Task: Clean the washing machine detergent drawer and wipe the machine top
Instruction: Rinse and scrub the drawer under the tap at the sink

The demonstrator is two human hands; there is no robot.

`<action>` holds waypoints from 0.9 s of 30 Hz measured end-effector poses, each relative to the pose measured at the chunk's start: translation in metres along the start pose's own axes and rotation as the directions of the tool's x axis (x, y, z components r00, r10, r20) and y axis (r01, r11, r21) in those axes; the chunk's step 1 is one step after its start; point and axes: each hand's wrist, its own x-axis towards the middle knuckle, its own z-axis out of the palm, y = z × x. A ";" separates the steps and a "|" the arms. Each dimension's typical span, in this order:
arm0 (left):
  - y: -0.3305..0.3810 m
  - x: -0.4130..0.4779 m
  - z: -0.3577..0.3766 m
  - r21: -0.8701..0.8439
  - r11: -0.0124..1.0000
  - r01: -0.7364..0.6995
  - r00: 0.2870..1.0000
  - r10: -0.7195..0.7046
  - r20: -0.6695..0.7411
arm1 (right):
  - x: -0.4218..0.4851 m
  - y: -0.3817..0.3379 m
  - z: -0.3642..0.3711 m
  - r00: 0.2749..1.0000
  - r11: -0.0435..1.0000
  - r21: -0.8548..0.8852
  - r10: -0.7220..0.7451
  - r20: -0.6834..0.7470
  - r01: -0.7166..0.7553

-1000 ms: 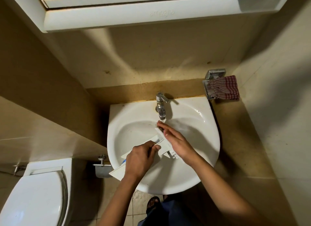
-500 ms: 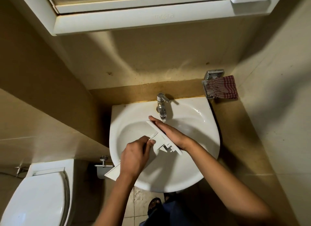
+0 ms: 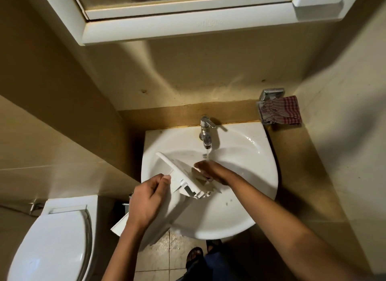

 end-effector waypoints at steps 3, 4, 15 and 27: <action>-0.009 0.009 -0.009 0.014 0.994 0.110 0.992 -0.111 0.056 | 0.014 0.008 -0.013 0.978 0.784 0.621 0.130 -0.165 0.001; -0.010 0.013 -0.011 0.024 0.991 0.134 0.988 -0.135 0.078 | 0.017 0.008 -0.017 0.973 0.666 0.746 0.157 -0.167 0.021; -0.017 0.042 -0.016 0.078 0.983 0.168 0.979 -0.176 0.105 | 0.041 -0.005 -0.021 0.983 0.223 0.974 0.173 -0.070 0.030; -0.011 0.047 -0.002 0.162 0.977 0.137 0.989 -0.145 0.039 | -0.041 -0.071 0.056 0.970 0.828 0.557 -0.188 0.157 0.070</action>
